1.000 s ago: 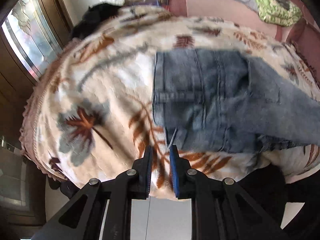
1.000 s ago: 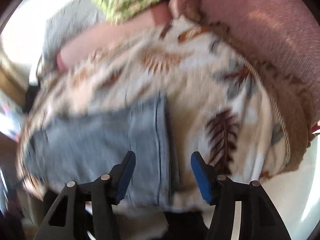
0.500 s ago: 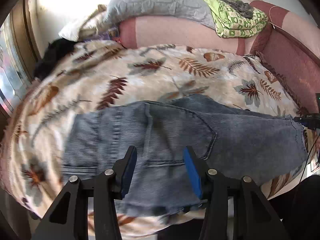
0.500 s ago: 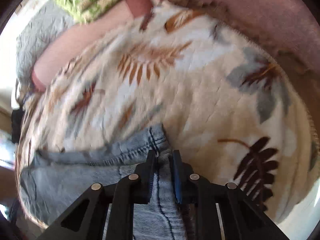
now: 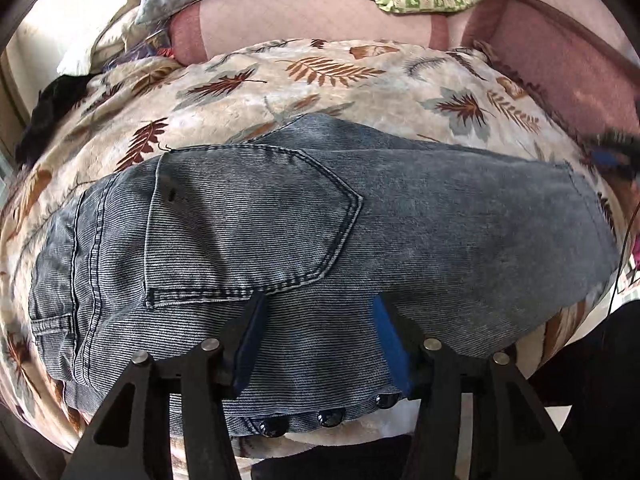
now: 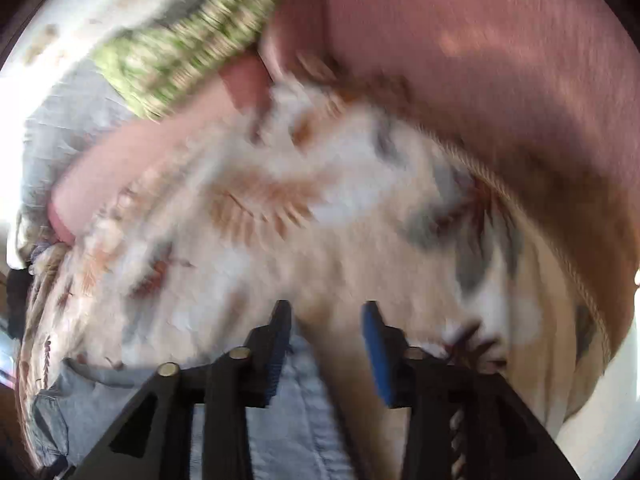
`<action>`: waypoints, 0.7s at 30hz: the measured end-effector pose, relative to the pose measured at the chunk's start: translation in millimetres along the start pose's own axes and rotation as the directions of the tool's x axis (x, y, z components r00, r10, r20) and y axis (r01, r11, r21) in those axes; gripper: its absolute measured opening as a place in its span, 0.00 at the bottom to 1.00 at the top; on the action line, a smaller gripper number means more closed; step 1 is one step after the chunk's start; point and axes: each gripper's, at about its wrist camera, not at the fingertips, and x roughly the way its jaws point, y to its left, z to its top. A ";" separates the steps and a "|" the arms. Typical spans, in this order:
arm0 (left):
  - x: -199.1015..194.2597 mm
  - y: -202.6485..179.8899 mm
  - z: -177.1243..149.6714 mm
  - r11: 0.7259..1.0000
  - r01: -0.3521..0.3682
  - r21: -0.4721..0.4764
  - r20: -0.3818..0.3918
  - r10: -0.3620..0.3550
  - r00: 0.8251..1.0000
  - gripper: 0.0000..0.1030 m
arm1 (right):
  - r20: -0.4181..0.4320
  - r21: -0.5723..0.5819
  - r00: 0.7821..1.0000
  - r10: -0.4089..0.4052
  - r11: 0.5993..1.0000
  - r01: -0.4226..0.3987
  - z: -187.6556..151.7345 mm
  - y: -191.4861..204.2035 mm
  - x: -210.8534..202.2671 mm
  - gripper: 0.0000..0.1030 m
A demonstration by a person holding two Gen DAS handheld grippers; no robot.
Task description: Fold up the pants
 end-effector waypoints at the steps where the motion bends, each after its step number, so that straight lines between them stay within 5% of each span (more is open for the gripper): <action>1: 0.1 0.0 -0.7 1.000 0.000 0.005 0.000 0.000 1.000 0.54 | -0.015 -0.026 0.994 0.113 0.993 -0.113 0.0 17.0 -2.0 0.44; 5: 1.9 1.8 -2.9 1.000 0.007 0.002 0.004 -0.007 1.000 0.56 | -0.186 -0.252 0.923 0.338 0.891 -0.377 -24.2 118.9 8.2 0.44; 7: 5.2 2.4 -3.9 1.000 0.023 -0.003 -0.001 -0.023 1.000 0.67 | -0.288 -0.319 0.866 0.409 0.812 -0.489 -45.7 170.3 18.6 0.44; 9: 7.3 0.1 -6.2 0.999 0.048 -0.001 -0.001 -0.048 0.999 0.78 | -0.342 -0.385 0.838 0.426 0.750 -0.538 -63.9 212.8 25.2 0.44; 13: 11.1 -7.2 -8.3 0.999 0.038 0.013 -0.004 -0.038 0.999 0.88 | -0.398 -0.476 0.821 0.409 0.674 -0.565 -86.5 272.1 50.6 0.44; 16: 13.4 -7.9 -7.1 0.999 0.045 -0.022 -0.004 -0.045 0.999 0.93 | -0.388 -0.528 0.839 0.383 0.654 -0.542 -95.2 288.9 66.4 0.44; 21: 18.9 -17.5 -6.2 1.000 0.016 0.008 -0.030 -0.015 0.999 1.00 | -0.436 -0.565 0.816 0.380 0.590 -0.577 -105.4 304.2 81.2 0.44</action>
